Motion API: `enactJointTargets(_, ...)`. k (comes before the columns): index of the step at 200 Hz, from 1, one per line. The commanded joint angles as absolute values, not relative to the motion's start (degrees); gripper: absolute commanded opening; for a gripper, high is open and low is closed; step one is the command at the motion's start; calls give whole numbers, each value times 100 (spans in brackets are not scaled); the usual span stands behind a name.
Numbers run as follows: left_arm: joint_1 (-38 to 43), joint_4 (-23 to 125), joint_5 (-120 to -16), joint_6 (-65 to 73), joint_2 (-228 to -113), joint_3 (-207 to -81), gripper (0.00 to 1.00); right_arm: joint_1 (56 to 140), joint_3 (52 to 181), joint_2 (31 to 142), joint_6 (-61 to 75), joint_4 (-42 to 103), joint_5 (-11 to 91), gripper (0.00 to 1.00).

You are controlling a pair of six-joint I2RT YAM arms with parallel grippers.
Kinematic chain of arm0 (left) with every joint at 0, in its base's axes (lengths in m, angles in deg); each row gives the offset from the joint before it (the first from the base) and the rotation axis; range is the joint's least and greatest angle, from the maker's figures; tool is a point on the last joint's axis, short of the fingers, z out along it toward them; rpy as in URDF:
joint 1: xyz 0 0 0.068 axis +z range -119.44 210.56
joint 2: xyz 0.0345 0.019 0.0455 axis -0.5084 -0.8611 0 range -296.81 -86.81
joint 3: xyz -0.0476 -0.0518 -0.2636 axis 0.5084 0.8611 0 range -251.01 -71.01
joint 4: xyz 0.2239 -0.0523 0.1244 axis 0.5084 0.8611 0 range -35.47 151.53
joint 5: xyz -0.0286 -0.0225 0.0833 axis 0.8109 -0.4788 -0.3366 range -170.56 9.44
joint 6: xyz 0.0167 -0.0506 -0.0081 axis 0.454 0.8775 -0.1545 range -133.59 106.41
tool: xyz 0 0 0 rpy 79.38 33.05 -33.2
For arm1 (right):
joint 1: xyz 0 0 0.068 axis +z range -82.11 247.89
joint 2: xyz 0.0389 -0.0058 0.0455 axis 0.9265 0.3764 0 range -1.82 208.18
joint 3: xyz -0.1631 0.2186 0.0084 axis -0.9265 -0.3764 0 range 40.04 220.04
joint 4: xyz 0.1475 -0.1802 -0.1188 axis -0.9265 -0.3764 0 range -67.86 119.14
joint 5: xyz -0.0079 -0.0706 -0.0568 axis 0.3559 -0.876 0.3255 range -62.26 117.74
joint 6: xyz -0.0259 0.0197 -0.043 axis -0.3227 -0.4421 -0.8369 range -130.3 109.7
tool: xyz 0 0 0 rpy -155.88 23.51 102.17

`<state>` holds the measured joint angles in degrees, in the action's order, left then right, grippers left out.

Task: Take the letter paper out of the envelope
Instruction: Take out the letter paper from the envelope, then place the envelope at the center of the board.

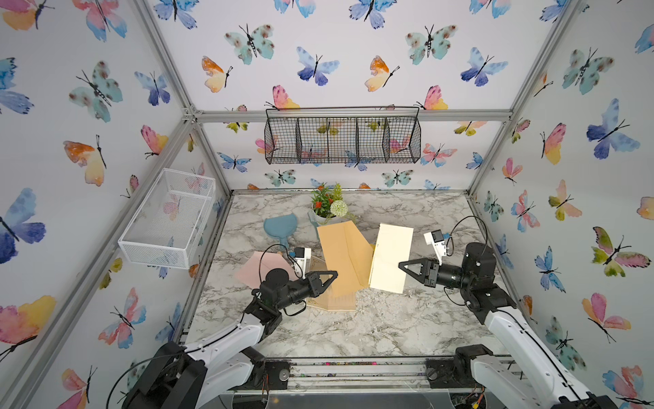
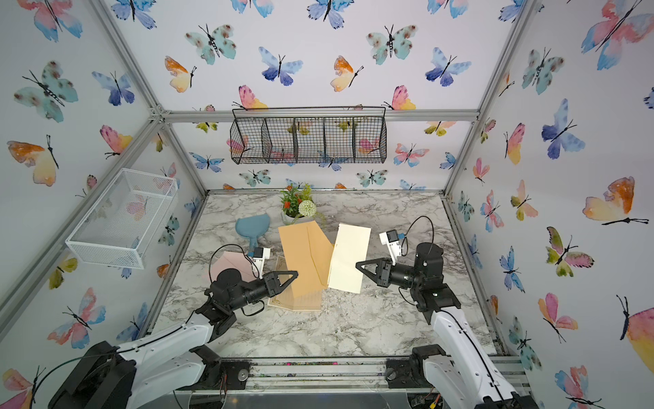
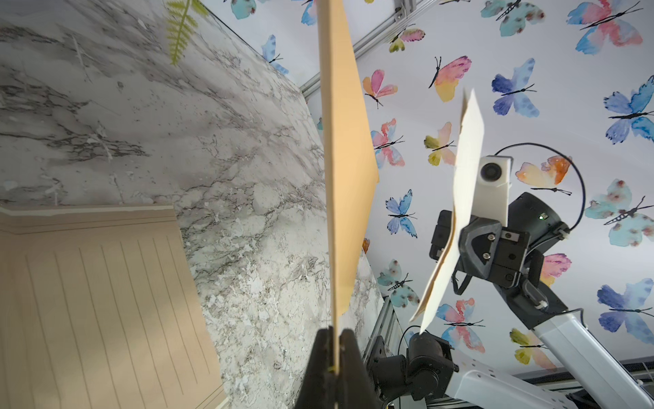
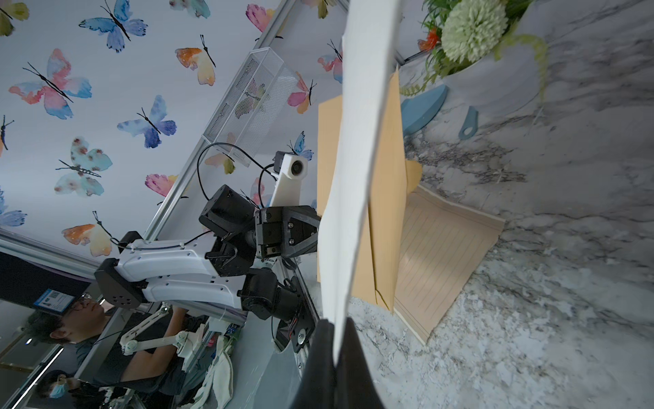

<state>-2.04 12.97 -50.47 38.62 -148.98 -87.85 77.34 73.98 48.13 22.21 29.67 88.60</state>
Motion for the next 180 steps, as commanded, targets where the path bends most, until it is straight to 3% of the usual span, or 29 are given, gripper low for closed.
enactJointTargets(1,-223,561,-4446,3735,-15677,-9333,0,7450,7877,4794,1331,1758,9067,1)
enactJointTargets(86,-521,296,-3372,4213,-19345,-11699,0,6728,8320,5167,710,1042,9364,1)
enactJointTargets(180,-530,2451,-3636,3532,-20672,-13902,0,6710,8162,4962,880,1086,9463,1)
